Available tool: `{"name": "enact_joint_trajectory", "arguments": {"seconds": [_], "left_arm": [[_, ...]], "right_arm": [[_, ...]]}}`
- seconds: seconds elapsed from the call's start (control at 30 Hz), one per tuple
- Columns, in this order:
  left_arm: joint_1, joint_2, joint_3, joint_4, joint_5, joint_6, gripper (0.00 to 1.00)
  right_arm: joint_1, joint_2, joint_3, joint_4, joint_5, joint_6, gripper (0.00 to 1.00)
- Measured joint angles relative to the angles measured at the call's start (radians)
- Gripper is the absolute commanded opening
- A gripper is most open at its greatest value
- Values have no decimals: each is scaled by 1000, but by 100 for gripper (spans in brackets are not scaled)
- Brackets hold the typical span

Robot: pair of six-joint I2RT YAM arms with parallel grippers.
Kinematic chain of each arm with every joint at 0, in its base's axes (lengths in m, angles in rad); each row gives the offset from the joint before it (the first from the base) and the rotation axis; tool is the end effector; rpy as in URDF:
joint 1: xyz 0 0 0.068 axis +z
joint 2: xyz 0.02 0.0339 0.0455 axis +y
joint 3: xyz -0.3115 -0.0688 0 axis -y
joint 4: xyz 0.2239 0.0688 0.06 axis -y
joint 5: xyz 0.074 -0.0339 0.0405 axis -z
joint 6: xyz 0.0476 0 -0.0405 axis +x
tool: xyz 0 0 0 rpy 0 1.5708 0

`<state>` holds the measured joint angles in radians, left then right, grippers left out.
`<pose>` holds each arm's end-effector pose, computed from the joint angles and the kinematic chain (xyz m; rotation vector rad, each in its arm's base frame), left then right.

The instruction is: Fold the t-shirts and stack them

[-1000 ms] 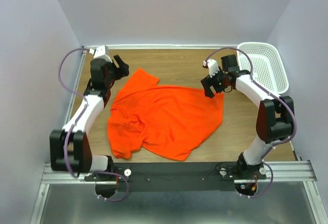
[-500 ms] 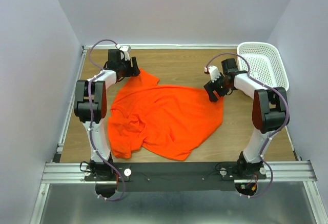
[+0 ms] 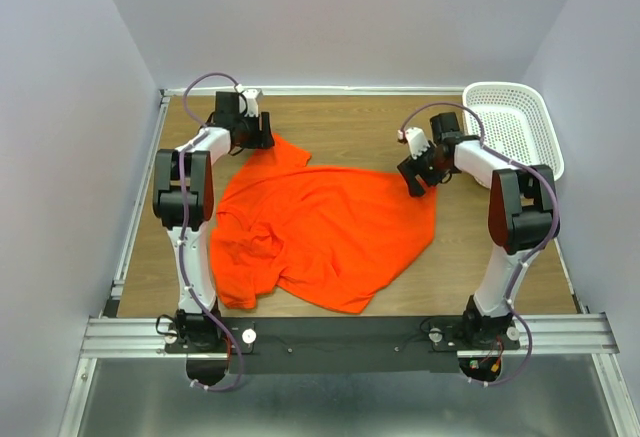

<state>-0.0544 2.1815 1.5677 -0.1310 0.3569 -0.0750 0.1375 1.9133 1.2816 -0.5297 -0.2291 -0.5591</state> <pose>0.5018 -0.0440 0.2084 0.1579 2.2995 -0.4787 0.3835 0.0640 0.2127 -0.9781 2.5056 0.1857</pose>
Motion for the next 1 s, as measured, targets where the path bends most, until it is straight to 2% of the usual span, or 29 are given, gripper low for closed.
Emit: {"name": "enact_joint_trajectory", "arguments": {"seconds": [0.17,0.23,0.27,0.3,0.4,0.43,0.5,0.53,0.67,0.7,0.77,0.8,0.83,0.9,1.0], "left_arm": [[-14,25,62,-67,10,5,63],[-24,37,89,-93,10,5,52],[-28,41,97,-101,9,9,52],[-32,47,107,-108,8,10,45],[-39,53,114,-126,5,13,39],[-41,54,114,-135,3,12,37],[-42,54,114,-146,0,10,35],[-41,54,117,-151,-2,10,33],[-41,58,143,-163,-6,6,26],[-41,61,158,-167,-10,6,26],[-41,67,177,-169,-25,2,35],[-41,68,180,-169,-37,-1,48],[-41,68,182,-169,-56,1,56],[-42,68,183,-172,-95,-9,66],[-42,68,187,-191,-143,-8,68]], "right_arm": [[0,2,23,-6,25,-1,84],[0,10,46,-14,27,-1,79],[0,18,58,-16,28,-1,76],[0,31,75,-22,28,-3,68],[0,80,121,-42,17,-7,56],[0,92,129,-49,5,-8,47],[0,103,147,-72,-13,-16,34],[0,107,153,-87,-29,-18,22],[0,117,176,-129,-49,-23,10],[1,127,194,-139,-50,-23,9],[0,142,224,-157,-50,-24,7],[0,151,241,-162,-50,-23,4],[0,158,259,-166,-51,-23,3],[0,164,279,-172,-52,-22,2],[0,170,306,-180,-54,-22,1]]}}
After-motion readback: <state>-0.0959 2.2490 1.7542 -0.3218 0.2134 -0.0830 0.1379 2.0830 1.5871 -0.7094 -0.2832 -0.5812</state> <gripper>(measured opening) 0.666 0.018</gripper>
